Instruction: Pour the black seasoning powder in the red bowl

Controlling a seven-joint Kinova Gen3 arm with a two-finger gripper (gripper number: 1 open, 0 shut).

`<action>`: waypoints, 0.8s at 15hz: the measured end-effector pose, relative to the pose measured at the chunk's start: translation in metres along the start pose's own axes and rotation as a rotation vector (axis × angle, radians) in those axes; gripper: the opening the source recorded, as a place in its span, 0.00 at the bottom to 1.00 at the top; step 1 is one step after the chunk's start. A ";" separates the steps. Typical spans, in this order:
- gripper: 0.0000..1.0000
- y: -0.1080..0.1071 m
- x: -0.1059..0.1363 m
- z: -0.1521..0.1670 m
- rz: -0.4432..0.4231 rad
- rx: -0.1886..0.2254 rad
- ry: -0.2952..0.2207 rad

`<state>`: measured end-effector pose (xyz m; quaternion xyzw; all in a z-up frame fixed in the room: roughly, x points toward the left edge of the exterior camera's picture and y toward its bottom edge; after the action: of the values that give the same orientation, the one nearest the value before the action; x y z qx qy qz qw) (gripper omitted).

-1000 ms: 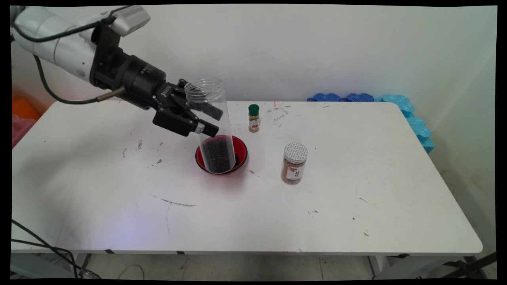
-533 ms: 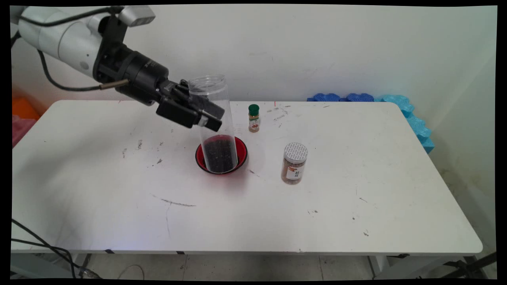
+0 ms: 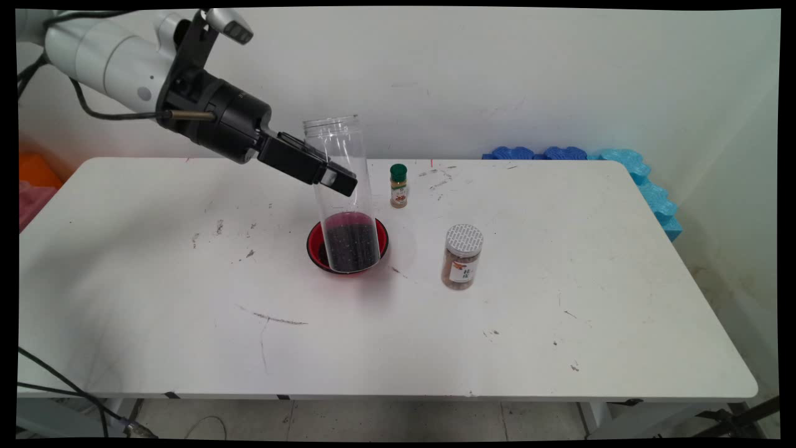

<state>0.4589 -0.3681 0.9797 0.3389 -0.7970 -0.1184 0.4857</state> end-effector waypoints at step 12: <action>0.00 -0.022 -0.014 0.009 -0.362 -0.009 -0.032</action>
<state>0.4649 -0.3764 0.9547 0.4728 -0.7301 -0.2125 0.4454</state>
